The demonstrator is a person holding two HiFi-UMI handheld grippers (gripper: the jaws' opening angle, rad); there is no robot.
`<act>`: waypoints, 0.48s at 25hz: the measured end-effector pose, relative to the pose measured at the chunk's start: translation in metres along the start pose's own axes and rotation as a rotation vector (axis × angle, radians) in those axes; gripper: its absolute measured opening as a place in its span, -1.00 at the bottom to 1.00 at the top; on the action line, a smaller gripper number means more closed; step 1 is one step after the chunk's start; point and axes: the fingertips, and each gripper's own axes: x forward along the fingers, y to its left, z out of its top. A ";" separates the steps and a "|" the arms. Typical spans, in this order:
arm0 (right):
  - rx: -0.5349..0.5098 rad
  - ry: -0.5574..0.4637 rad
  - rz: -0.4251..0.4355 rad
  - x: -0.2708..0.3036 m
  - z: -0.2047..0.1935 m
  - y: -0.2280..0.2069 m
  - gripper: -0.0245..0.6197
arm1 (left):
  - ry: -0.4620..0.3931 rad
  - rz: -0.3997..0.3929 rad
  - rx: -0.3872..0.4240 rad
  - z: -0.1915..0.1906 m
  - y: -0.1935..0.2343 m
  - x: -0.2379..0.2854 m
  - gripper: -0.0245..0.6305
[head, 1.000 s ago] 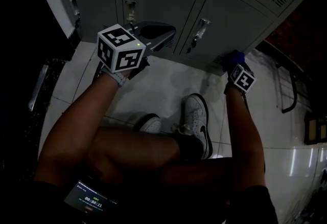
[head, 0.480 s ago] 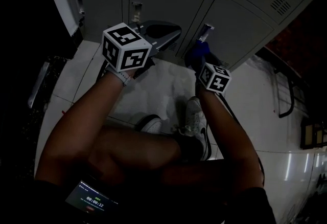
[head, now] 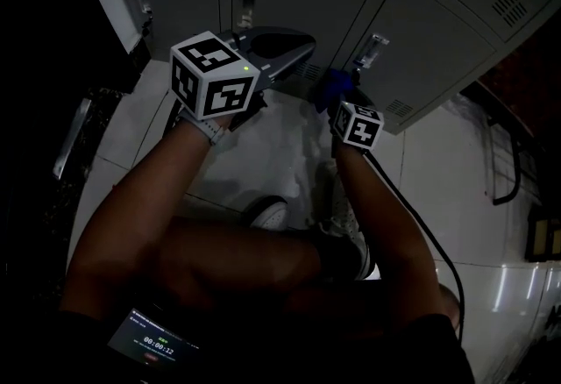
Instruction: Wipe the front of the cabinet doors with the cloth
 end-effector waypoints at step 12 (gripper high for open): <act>0.083 -0.007 -0.161 -0.020 -0.011 -0.092 -0.68 | 0.010 0.019 -0.004 -0.006 0.004 0.000 -0.93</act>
